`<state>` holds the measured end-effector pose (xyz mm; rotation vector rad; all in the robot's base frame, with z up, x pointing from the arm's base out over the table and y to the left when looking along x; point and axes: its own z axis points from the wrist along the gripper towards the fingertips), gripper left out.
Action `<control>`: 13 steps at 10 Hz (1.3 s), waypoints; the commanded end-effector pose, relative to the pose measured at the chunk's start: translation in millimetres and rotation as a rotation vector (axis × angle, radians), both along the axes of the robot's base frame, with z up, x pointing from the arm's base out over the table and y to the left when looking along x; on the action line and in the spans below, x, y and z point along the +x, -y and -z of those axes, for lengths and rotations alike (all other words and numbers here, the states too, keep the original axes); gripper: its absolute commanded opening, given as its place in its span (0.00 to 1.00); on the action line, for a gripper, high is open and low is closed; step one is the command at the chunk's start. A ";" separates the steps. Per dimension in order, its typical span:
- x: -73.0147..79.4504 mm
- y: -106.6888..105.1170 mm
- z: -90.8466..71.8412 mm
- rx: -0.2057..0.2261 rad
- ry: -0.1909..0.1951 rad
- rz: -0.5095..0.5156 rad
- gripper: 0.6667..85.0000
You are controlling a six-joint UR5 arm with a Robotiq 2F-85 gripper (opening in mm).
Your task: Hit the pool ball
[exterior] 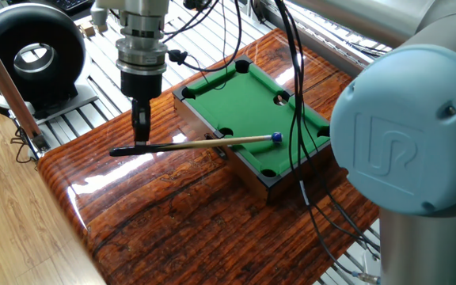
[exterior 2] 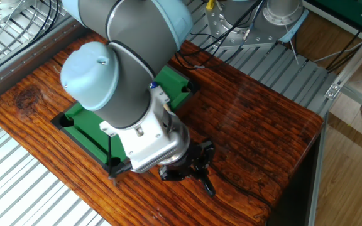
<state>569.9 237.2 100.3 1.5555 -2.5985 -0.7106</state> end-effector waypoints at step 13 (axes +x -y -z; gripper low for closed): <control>42.3 26.2 2.5 -0.025 0.074 0.154 0.00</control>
